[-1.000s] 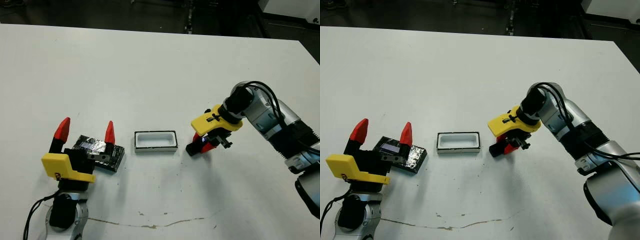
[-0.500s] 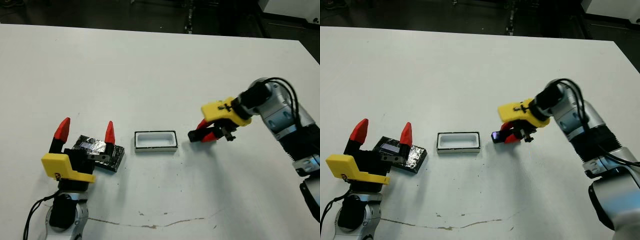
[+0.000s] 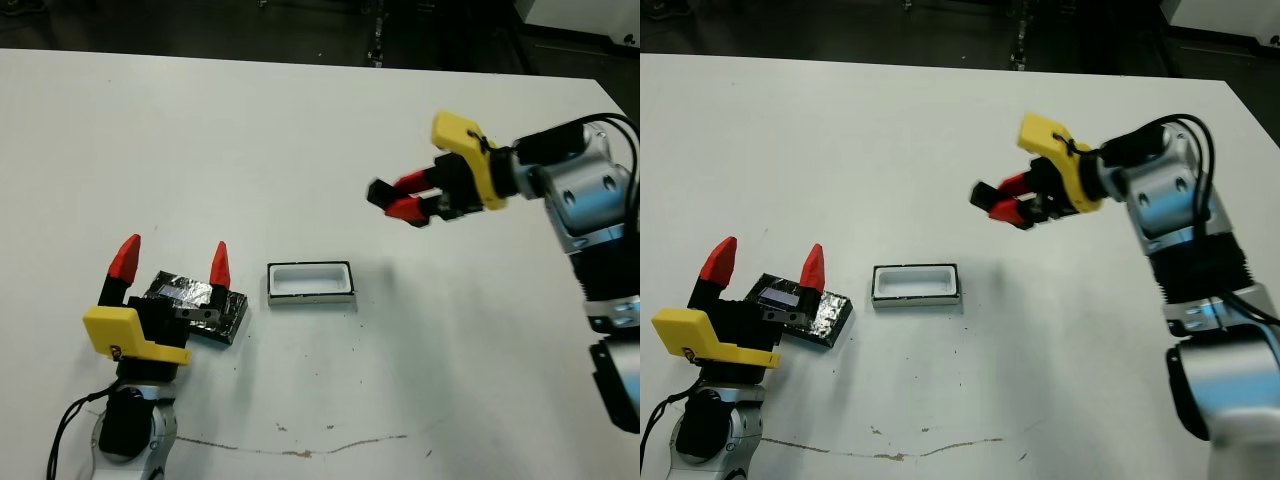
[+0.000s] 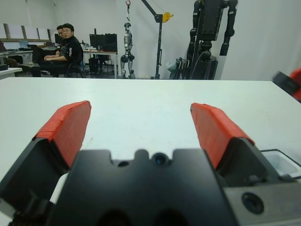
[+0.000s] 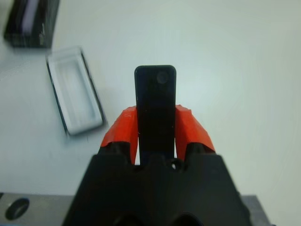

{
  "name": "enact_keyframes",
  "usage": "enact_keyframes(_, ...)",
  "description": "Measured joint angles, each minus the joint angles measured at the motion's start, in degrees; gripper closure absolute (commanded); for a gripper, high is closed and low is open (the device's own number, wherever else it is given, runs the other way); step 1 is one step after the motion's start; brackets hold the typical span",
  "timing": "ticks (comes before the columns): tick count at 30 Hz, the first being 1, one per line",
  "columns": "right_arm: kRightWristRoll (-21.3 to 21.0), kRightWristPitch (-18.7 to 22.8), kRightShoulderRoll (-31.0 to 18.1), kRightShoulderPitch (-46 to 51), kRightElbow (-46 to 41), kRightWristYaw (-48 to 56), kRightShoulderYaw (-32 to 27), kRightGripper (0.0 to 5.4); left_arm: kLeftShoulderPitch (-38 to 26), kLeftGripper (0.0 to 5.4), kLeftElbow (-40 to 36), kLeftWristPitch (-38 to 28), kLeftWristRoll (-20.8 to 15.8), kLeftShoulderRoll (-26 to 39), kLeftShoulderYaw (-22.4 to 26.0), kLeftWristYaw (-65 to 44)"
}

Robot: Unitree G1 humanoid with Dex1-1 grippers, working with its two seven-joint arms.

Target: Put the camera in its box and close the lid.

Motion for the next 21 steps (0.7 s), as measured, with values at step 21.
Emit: enact_keyframes(21,6.9,10.8,7.5,3.8,-9.3,-10.4,6.5,3.74,-1.5,0.0,0.0,-1.4,-1.5,1.1,2.3,-1.4)
